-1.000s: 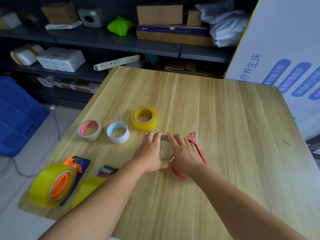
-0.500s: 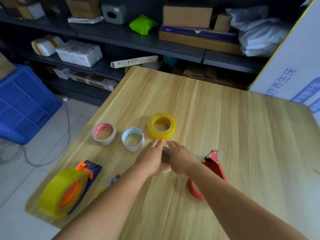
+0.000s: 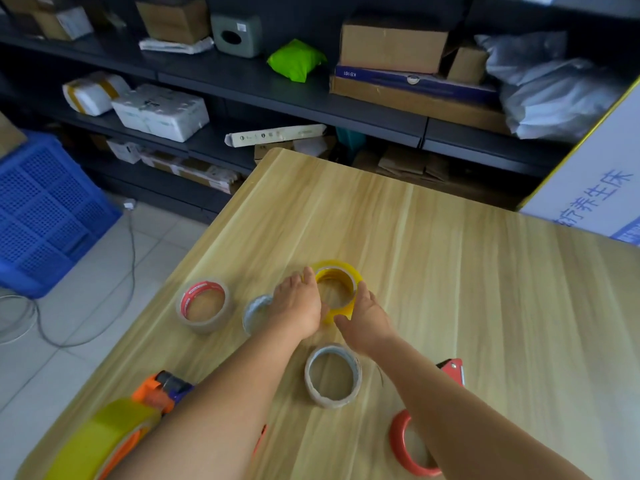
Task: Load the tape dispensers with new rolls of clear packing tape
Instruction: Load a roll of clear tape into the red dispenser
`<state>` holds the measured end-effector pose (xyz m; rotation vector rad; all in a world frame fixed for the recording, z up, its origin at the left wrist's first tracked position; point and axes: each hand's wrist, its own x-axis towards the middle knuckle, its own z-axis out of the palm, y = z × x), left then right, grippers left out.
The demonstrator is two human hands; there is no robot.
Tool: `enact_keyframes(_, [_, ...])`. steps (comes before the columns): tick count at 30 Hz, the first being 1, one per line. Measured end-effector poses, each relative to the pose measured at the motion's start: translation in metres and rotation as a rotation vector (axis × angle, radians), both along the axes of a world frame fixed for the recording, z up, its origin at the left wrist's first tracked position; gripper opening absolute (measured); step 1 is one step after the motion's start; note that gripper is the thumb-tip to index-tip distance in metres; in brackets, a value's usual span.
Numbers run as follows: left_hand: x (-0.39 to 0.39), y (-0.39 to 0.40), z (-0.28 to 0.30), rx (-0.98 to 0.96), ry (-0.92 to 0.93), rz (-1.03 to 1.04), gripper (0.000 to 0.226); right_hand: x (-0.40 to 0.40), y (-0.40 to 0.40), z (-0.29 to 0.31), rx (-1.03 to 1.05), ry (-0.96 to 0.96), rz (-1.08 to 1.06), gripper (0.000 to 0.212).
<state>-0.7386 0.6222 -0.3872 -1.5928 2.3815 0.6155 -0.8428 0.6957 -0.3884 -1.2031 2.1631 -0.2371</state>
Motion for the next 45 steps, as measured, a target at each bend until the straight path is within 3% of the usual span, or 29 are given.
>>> enact_keyframes(4, [-0.005,-0.009,-0.001,0.036,-0.042,-0.004,0.085,-0.006,-0.011,-0.007,0.021,-0.064,-0.084,0.082])
enact_keyframes(9, [-0.010,-0.005,0.001,0.046,0.162,0.055,0.088,-0.016,-0.015,-0.009,-0.052,-0.140,-0.292,0.067])
enact_keyframes(17, [-0.018,0.017,0.012,-0.108,0.638,0.303,0.036,-0.023,0.007,-0.005,-0.294,-0.216,-0.523,0.035])
enact_keyframes(22, [-0.016,0.041,0.017,-0.123,0.846,0.322,0.023,-0.031,0.029,0.008,-0.425,-0.204,-0.569,0.019])
enact_keyframes(25, [-0.018,0.057,0.024,-0.122,0.929,0.318,0.029,-0.031,0.045,0.017,-0.462,-0.189,-0.587,0.019])
enact_keyframes(30, [-0.014,0.077,0.031,-0.031,0.922,0.234,0.062,-0.032,0.071,0.031,-0.527,-0.177,-0.577,0.021])
enact_keyframes(34, [-0.006,0.093,0.038,-0.012,0.857,0.122,0.061,-0.031,0.092,0.040,-0.555,-0.150,-0.538,0.031])
enact_keyframes(45, [-0.008,0.142,0.062,0.127,0.996,0.217,0.065,-0.028,0.145,0.051,-0.472,-0.130,-0.555,0.043])
